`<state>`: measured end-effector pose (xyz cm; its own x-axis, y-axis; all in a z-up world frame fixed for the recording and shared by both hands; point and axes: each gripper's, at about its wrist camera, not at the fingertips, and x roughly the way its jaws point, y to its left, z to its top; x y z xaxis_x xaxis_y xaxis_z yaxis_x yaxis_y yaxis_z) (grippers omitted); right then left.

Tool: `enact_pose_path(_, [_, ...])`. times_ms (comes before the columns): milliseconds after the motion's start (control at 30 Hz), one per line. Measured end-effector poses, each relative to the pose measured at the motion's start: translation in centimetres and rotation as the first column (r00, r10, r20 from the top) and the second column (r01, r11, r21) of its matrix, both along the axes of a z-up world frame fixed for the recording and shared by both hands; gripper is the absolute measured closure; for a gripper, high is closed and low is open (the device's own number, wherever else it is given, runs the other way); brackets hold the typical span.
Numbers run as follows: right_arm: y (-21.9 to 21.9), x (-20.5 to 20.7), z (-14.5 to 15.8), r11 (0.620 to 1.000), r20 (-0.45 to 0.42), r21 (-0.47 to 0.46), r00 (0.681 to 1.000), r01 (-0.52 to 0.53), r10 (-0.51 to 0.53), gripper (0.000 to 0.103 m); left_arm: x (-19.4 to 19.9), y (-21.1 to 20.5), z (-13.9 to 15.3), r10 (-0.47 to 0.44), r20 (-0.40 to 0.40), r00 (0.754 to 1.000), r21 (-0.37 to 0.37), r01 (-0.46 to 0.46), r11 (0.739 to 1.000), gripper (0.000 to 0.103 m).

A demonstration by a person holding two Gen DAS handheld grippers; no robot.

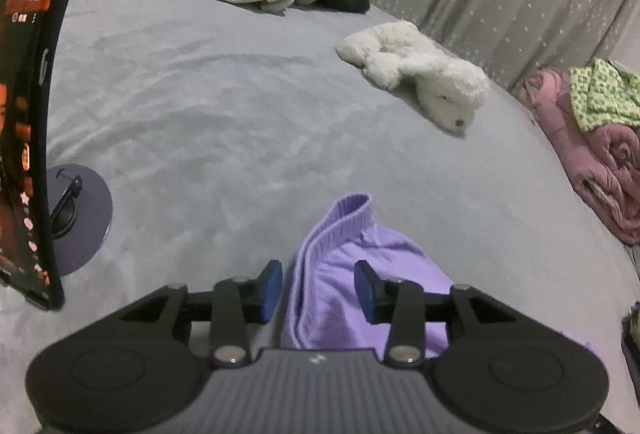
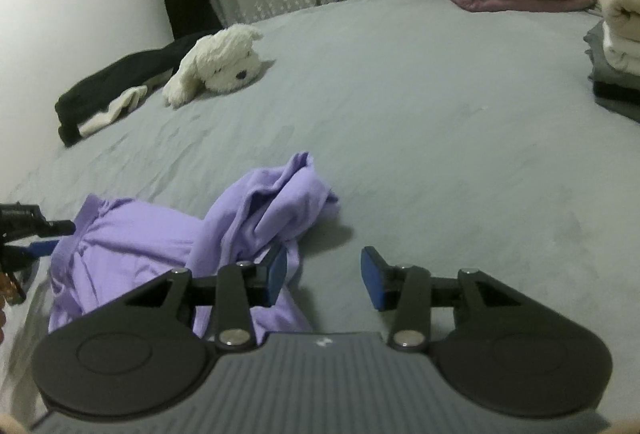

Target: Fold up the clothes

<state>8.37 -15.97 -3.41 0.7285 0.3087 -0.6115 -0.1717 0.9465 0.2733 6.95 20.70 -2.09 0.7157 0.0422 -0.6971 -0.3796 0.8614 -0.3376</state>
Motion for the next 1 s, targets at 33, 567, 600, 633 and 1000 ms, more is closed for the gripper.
enact_pose_path(33, [0.1,0.0,0.0,1.000,-0.003,-0.004,1.000,-0.003,0.003,0.057,-0.2,-0.1,0.0,-0.007,-0.009,1.000,0.002,0.007,1.000,0.059])
enact_pose_path(567, [2.3,-2.1,-0.3,0.993,-0.015,-0.109,0.999,-0.050,0.049,0.100,-3.1,-2.6,-0.3,-0.122,-0.062,0.991,0.036,0.125,0.992,0.058])
enact_pose_path(600, [1.9,-2.2,0.0,0.993,-0.007,-0.115,0.999,-0.033,0.032,0.100,-3.3,-2.6,-0.3,-0.121,-0.063,0.991,0.035,0.123,0.992,0.058])
enact_pose_path(633, [1.5,-2.4,0.2,0.993,0.002,-0.121,1.000,-0.015,0.015,0.100,-3.4,-2.5,-0.3,-0.119,-0.064,0.991,0.035,0.121,0.992,0.058])
enact_pose_path(1000, [-6.4,-4.2,2.6,0.969,0.076,-0.143,0.979,0.201,-0.191,0.103,-4.8,-1.1,-0.5,-0.167,-0.067,0.984,-0.020,0.166,0.986,0.097])
